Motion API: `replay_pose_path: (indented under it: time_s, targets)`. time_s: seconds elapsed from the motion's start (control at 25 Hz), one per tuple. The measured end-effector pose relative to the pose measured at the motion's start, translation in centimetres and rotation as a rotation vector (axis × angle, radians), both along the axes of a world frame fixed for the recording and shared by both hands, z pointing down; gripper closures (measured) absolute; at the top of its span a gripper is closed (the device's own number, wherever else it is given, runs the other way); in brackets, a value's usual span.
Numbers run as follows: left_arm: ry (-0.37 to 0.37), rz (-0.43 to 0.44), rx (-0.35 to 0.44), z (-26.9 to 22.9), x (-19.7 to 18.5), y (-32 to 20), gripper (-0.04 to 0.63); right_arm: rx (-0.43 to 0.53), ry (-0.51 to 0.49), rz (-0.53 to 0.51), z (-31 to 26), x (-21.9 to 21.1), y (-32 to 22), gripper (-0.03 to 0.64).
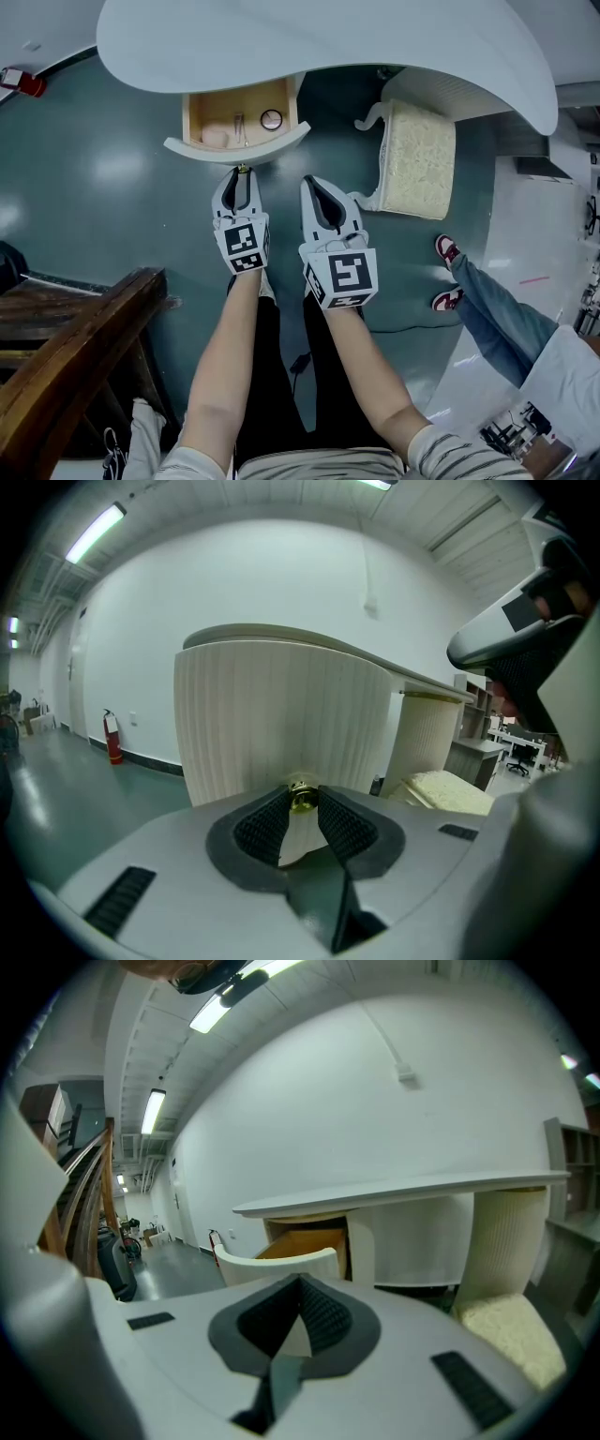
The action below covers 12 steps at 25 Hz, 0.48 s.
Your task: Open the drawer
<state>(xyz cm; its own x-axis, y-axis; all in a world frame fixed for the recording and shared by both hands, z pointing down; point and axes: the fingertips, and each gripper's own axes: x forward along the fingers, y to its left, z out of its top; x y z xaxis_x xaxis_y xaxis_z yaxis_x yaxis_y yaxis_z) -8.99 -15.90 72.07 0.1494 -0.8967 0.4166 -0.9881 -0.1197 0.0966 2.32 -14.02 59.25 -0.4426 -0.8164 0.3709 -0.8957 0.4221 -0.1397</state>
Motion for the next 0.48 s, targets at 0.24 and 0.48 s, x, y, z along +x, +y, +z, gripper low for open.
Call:
replay_pose_path:
  time_s: [0.24, 0.48]
  targets:
    - [0.001, -0.004, -0.014, 0.1, -0.1, 1.2, 0.497, -0.006, -0.001, 0.000, -0.1, -0.2, 0.7, 0.604]
    - [0.014, -0.019, -0.037, 0.3, 0.1, 2.1, 0.497, -0.008, 0.001, 0.007, -0.3, -0.1, 0.9, 0.603]
